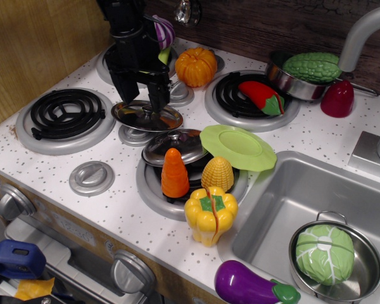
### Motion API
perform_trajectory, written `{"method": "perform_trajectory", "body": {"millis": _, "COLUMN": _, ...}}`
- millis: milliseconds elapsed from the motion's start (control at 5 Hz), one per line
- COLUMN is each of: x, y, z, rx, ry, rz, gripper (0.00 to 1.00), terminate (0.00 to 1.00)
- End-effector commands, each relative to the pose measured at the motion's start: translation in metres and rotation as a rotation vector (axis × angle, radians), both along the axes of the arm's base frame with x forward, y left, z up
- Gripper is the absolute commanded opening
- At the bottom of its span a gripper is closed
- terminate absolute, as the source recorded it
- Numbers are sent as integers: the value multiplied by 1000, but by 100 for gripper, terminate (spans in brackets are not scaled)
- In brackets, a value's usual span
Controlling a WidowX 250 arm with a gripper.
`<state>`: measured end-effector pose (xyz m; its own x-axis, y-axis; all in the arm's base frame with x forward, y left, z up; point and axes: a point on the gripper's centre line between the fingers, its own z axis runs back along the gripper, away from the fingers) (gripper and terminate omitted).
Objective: Put lid on stove
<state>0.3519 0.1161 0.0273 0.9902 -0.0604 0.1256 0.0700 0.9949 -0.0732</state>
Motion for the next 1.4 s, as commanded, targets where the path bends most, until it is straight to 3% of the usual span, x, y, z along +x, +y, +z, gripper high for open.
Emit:
{"method": "perform_trajectory", "body": {"millis": 0, "x": 7, "y": 6, "z": 8, "rx": 1, "ry": -45, "rz": -7, "gripper": 100, "terminate": 0}}
{"method": "perform_trajectory", "body": {"millis": 200, "x": 5, "y": 5, "z": 7, "rx": -2, "ry": -45, "rz": 2, "gripper": 100, "terminate": 0}}
{"method": "perform_trajectory", "body": {"millis": 400, "x": 4, "y": 2, "z": 3, "rx": -9, "ry": -53, "rz": 13, "gripper": 0, "terminate": 0}}
{"method": "perform_trajectory", "body": {"millis": 800, "x": 4, "y": -1, "z": 15, "rx": 18, "ry": -48, "rz": 15, "gripper": 0, "terminate": 0}}
{"method": "perform_trajectory", "body": {"millis": 1200, "x": 1, "y": 16, "z": 72, "rx": 173, "ry": 3, "rz": 6, "gripper": 0, "terminate": 0}}
